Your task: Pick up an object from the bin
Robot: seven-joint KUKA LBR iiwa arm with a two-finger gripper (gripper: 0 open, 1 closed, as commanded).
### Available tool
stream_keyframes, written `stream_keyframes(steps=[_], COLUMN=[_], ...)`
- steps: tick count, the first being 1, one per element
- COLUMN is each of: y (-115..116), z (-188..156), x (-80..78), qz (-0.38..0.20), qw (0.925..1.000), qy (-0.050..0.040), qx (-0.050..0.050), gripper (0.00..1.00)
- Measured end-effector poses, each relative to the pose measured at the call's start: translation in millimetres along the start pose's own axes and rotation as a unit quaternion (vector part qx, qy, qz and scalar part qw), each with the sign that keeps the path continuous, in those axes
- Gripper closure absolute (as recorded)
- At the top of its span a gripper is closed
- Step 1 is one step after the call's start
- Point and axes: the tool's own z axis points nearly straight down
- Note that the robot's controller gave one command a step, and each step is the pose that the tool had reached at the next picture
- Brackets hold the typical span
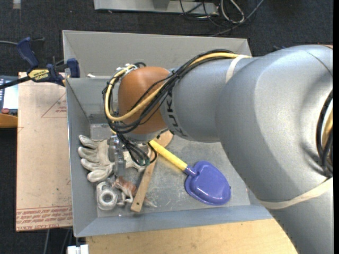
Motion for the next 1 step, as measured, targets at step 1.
stream_keyframes(steps=[1], y=[0.0], z=[0.0], x=[0.0], qz=[0.000], qw=[1.0000], qy=[0.0000], qx=[0.000], gripper=[1.00])
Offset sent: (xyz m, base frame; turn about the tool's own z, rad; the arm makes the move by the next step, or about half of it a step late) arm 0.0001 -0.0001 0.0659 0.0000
